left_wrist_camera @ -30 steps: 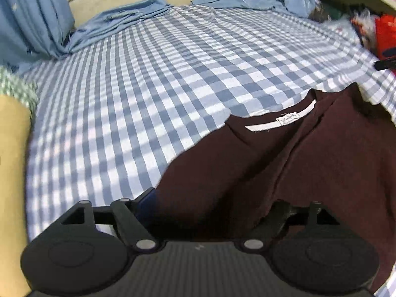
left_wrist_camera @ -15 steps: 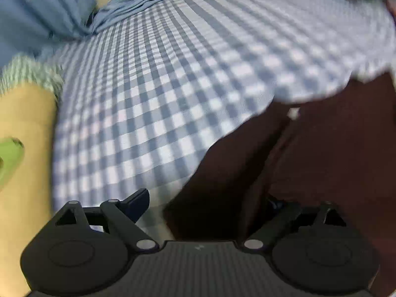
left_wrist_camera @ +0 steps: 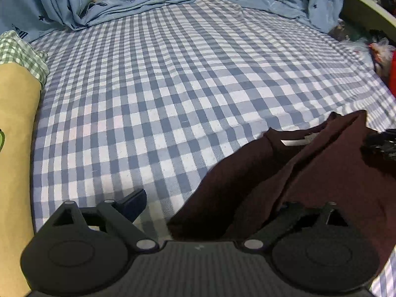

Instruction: Fold small clothes

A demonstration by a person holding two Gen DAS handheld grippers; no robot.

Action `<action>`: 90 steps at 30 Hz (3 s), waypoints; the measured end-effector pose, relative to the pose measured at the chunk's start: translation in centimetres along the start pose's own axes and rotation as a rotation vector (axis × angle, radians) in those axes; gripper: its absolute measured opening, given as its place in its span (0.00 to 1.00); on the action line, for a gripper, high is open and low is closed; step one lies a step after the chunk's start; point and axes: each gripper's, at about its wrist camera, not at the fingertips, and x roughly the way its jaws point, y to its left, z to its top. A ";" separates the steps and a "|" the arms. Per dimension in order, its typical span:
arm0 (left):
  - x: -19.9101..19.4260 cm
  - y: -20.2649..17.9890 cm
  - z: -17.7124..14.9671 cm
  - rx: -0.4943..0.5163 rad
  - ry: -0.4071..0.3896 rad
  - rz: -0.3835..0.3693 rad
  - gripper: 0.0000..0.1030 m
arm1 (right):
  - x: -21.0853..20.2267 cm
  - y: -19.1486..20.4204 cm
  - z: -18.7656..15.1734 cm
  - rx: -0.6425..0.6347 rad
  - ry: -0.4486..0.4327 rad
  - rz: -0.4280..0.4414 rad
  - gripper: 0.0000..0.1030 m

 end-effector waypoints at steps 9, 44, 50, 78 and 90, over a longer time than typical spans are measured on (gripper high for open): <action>-7.9 6.3 -2.3 -0.179 -0.212 0.177 0.97 | 0.6 0.4 -0.1 -0.025 -0.003 -0.004 0.85; -6.4 -8.1 -22.6 -0.130 -0.138 0.273 0.96 | -17.1 -7.8 -15.5 0.284 -0.193 0.313 0.11; -4.0 -7.5 -24.4 -0.075 -0.069 0.372 1.00 | -13.2 -8.7 -19.6 0.311 -0.088 0.212 0.09; -0.7 -20.9 -21.9 -0.010 -0.262 0.156 1.00 | -4.6 11.6 -12.3 0.181 -0.138 0.412 0.24; -5.8 -18.7 -26.0 -0.016 -0.281 0.246 0.97 | -9.9 1.9 -16.6 0.248 -0.278 0.130 0.40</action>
